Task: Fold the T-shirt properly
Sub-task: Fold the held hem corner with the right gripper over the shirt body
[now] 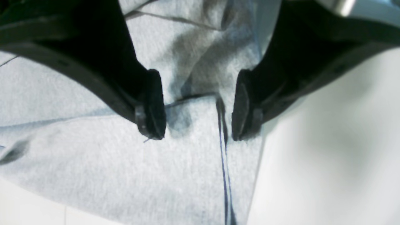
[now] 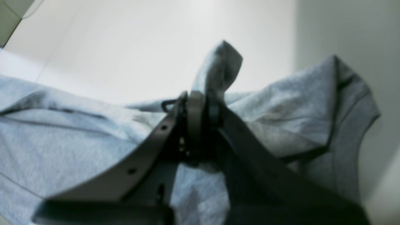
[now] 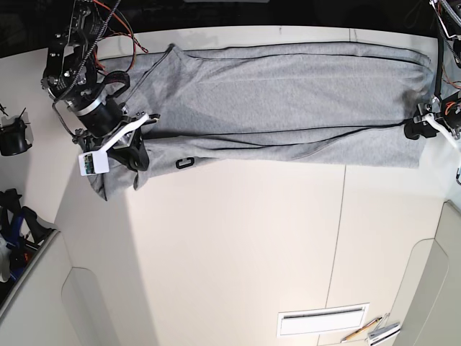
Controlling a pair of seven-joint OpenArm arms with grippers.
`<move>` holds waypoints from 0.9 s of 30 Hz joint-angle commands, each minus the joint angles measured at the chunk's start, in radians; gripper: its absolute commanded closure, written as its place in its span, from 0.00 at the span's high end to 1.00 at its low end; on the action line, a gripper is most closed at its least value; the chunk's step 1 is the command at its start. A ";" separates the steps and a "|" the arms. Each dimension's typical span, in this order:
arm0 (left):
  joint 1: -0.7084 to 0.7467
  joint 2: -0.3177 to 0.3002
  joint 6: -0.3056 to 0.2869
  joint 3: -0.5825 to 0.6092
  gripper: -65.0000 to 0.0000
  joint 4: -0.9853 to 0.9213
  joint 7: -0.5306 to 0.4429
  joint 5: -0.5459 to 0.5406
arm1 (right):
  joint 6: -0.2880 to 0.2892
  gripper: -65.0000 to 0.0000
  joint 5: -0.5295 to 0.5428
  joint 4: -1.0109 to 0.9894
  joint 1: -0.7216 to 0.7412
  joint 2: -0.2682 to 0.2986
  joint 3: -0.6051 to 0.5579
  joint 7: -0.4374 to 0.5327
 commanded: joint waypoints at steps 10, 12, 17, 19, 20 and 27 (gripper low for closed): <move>-0.005 -0.022 0.001 -0.006 0.58 0.013 0.024 0.010 | 0.004 0.00 0.022 0.020 -0.060 0.003 0.004 0.016; -0.005 -0.022 0.001 -0.006 0.58 0.013 0.024 0.009 | 0.003 0.00 0.022 0.019 -0.069 0.003 0.004 0.013; -0.005 -0.023 0.001 -0.006 0.58 0.013 0.023 0.008 | 0.000 0.00 0.021 0.019 -0.097 0.003 0.004 0.011; -0.005 -0.023 0.001 -0.006 0.58 0.013 0.022 0.000 | 0.000 0.00 0.022 0.018 -0.099 0.003 0.004 0.000; -0.005 -0.024 0.001 -0.007 0.58 0.013 0.022 -0.010 | 0.000 0.00 0.022 0.018 -0.098 0.003 0.004 -0.011; -0.006 -0.075 0.001 -0.010 0.58 0.014 -0.001 -0.097 | -0.011 0.29 0.022 0.003 -0.099 0.003 0.004 -0.045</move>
